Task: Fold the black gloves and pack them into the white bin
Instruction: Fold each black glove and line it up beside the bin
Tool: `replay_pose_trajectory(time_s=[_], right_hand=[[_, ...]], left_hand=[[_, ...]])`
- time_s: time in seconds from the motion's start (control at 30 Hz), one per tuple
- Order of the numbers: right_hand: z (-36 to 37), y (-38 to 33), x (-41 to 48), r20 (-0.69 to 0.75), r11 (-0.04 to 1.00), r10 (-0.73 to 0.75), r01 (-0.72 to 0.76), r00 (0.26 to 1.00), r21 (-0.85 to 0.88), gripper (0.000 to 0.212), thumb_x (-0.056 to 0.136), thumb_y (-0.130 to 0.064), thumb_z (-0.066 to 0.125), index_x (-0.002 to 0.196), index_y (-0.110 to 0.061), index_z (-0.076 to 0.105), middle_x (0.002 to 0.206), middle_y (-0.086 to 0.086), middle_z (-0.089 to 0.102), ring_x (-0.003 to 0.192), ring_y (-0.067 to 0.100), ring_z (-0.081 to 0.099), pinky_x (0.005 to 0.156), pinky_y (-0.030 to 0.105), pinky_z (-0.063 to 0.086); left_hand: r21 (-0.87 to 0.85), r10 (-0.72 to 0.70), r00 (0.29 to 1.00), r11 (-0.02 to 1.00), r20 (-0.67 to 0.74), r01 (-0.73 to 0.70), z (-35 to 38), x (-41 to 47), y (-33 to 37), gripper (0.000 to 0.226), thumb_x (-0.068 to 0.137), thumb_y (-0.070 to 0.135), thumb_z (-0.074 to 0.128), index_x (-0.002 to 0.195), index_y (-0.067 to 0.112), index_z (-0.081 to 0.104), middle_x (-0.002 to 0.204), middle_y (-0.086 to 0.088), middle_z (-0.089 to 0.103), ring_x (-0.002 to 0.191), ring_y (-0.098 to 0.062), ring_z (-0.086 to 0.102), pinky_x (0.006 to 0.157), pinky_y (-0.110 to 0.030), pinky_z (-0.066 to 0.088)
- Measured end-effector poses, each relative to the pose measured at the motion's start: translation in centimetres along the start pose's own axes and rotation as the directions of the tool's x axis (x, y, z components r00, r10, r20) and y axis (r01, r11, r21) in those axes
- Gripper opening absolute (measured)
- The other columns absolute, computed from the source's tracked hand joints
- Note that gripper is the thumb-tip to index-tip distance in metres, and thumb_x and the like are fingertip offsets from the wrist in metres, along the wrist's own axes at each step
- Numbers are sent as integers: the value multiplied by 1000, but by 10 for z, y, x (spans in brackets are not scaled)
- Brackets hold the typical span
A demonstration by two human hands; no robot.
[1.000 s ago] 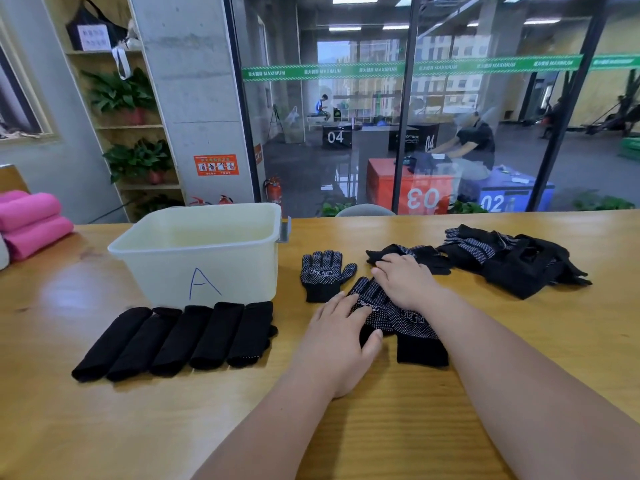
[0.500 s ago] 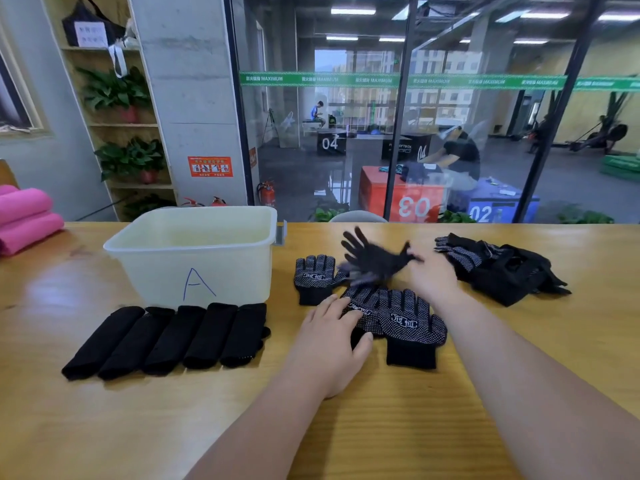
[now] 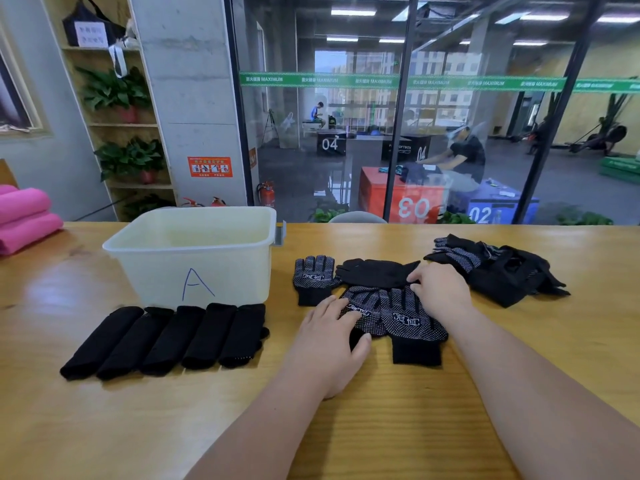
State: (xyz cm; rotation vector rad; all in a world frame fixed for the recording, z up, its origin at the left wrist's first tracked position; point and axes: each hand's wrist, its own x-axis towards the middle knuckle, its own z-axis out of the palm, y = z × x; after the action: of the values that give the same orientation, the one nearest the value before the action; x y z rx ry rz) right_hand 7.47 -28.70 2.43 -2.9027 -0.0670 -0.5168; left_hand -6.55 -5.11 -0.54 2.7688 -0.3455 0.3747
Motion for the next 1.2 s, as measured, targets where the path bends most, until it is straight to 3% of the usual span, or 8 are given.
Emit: replay_pose_trajectory(time_s=[0.13,0.3,0.53,0.77,0.83,0.93,1.1,1.2], right_hand=[[-8,-8,6,-52,991,-122,125,991,53,37,95,-13,69,124,-35,75,117,-5,75,112,24,66,92,38,57],[-36,-20,10,-214,972,-234,235,948,-24,13,98,-31,70,108,-34,78,106,-5,67,105,25,61,81,39,55],[-81,-38,9,-197,905,-154,218,968,366,9,92,-29,71,98,-34,75,97,-11,74,94,11,68,85,31,54],[-85,-37,-31,61,396,243,-156,968,905,13,96,-11,68,90,-22,73,101,3,71,85,23,73,61,36,64],[-55,-20,-52,94,536,291,-243,952,808,13,90,-16,70,95,-28,71,98,-1,67,89,23,70,76,45,63],[-27,-6,-91,69,762,245,-236,967,603,30,96,-10,64,117,-32,61,84,-6,61,75,12,59,73,30,44],[-18,8,-121,-91,849,188,-116,978,515,35,99,-7,59,113,-39,63,91,-8,68,71,16,63,67,33,47],[-21,12,-123,-124,833,274,-170,954,527,29,99,-8,57,102,-33,71,110,-4,73,90,19,66,82,32,50]], left_hand=[[-2,37,999,999,-31,-37,2,1,-1,58,106,58,37,156,31,45,165,12,36,157,-14,19,130,-42,21],[21,125,981,992,-146,-123,-1,-2,1,47,102,51,44,140,30,60,134,15,55,128,-12,44,116,-34,36],[-17,122,981,992,-150,-126,0,-2,2,41,101,48,48,132,29,66,127,15,59,115,-11,54,102,-33,46],[24,100,986,995,-135,-98,-4,-5,4,36,101,47,49,125,31,70,122,16,65,112,-10,56,91,-32,52],[28,93,987,996,-133,-90,-4,-5,5,33,101,46,48,119,30,71,117,16,64,108,-9,56,88,-32,53],[40,81,987,996,-139,-76,-2,-6,5,32,101,47,47,112,31,73,111,17,64,103,-8,55,83,-34,55],[130,94,986,989,-134,-77,-3,-10,8,33,101,49,44,107,33,72,105,15,63,99,-10,57,75,-34,55],[158,90,991,985,-101,-73,-9,-15,10,39,100,52,43,113,34,76,111,14,66,107,-10,60,79,-32,56]])
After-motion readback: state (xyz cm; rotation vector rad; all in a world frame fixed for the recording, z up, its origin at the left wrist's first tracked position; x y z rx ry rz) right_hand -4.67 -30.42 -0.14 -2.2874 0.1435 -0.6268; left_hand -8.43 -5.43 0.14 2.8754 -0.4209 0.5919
